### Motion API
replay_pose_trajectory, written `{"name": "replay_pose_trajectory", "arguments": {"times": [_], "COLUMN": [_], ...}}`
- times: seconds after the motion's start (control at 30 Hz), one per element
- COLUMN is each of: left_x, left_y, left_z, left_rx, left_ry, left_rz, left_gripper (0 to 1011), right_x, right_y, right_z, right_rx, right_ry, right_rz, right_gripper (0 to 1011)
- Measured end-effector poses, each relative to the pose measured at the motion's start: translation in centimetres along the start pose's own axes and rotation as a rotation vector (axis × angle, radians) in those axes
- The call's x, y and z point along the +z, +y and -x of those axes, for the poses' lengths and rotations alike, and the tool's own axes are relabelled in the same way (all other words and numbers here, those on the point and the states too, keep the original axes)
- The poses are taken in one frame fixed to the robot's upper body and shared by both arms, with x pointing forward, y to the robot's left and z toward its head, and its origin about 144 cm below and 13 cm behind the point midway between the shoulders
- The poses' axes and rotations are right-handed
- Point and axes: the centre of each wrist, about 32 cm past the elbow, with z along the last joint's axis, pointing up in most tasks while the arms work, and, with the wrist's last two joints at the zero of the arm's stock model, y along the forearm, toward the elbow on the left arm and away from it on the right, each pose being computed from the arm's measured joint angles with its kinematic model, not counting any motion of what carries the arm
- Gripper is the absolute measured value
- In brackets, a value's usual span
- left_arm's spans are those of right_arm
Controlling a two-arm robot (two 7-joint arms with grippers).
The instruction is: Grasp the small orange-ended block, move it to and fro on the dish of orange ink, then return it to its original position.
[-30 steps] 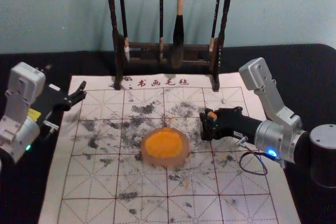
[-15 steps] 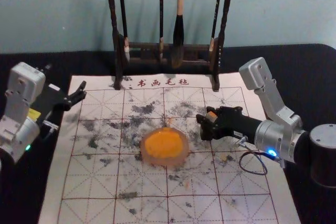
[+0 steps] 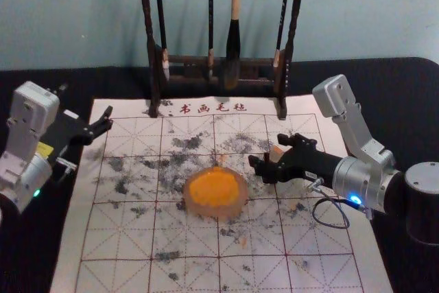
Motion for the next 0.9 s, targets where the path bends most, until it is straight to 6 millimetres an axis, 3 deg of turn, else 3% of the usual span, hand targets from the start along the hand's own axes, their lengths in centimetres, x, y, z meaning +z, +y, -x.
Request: {"name": "replay_pose_trajectory", "arguments": {"times": [0.17,0.63,0.8,0.9], "left_x": [0.0,0.0,0.0,0.0], "left_y": [0.0,0.0,0.0,0.0], "left_z": [0.0,0.0,0.0,0.0], "left_rx": [0.0,0.0,0.0,0.0], "left_ry": [0.0,0.0,0.0,0.0], "left_rz": [0.0,0.0,0.0,0.0], "left_gripper": [1001,1001,1001,1002], "right_x": [0.0,1.2,0.1,-1.5], "right_y": [0.0,-2.0,-1.7,-1.1], "right_z": [0.0,0.1,0.0,-0.2], "right_rx": [0.0,-0.142,-0.259,-0.322], "right_ry": [0.0,-0.036,-0.065,-0.088], "right_rz": [0.0,-0.277,-0.31,-0.285], "right_gripper": [1000,1003,1003,1002]}}
